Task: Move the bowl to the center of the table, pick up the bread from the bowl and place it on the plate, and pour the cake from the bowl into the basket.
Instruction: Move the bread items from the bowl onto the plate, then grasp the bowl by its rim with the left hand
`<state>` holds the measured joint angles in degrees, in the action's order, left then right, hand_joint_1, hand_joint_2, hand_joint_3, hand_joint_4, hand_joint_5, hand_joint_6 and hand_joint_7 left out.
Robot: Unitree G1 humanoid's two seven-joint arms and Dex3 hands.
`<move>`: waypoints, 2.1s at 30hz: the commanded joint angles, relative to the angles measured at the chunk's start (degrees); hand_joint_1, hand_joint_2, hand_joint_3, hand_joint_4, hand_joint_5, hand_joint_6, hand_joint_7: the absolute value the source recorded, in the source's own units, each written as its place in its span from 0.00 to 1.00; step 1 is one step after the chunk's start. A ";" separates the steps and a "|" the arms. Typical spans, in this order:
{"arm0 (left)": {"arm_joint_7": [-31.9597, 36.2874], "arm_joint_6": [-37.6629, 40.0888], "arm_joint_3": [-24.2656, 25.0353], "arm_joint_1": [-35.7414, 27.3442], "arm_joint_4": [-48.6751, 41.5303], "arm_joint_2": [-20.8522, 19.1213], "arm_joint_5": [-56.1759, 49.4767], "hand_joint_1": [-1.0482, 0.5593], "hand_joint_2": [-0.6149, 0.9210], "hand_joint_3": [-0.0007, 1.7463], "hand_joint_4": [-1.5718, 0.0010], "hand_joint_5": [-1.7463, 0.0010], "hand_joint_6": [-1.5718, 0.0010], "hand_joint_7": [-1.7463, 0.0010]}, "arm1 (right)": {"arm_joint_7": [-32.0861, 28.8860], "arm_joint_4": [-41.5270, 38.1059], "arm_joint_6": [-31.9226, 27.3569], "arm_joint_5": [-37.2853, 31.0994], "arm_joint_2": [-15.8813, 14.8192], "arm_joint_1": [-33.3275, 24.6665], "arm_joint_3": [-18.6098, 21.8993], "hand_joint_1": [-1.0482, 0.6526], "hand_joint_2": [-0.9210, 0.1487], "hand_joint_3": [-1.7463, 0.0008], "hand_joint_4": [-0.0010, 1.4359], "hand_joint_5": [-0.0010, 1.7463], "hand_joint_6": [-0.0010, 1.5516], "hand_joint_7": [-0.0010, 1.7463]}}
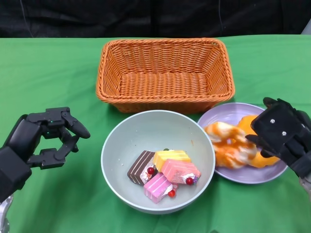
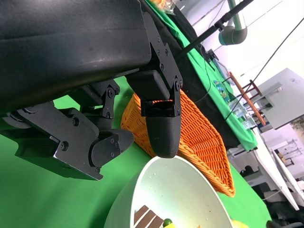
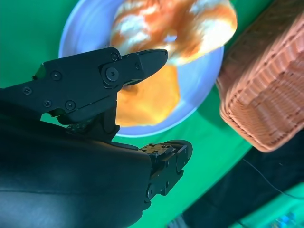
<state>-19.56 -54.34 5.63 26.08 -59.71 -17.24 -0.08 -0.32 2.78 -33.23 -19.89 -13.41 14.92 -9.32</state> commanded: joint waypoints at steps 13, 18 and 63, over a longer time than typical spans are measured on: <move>-0.54 0.28 0.35 -0.39 0.61 -1.36 0.70 0.72 0.83 0.50 0.46 0.26 0.44 0.42 | -14.33 -8.90 8.09 -9.45 5.04 1.87 -2.74 0.38 0.00 0.98 0.54 0.54 0.27 0.02; -0.28 0.27 0.35 -0.79 1.16 -1.31 0.60 0.71 0.82 0.51 0.45 0.25 0.44 0.42 | -15.61 -10.92 11.48 -9.95 5.49 2.01 -2.55 0.37 0.00 0.97 0.43 0.49 0.28 0.01; -1.53 -29.53 -2.95 2.07 2.83 -7.43 -16.80 0.28 0.97 0.00 0.66 0.98 0.64 1.00 | 5.73 10.21 49.67 34.18 12.41 -27.32 10.21 0.53 0.07 0.67 0.47 0.90 0.44 0.71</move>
<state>-23.21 -81.65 1.97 26.84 -56.12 -23.43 -14.89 5.20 11.76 17.17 12.90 -1.07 -11.93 -0.05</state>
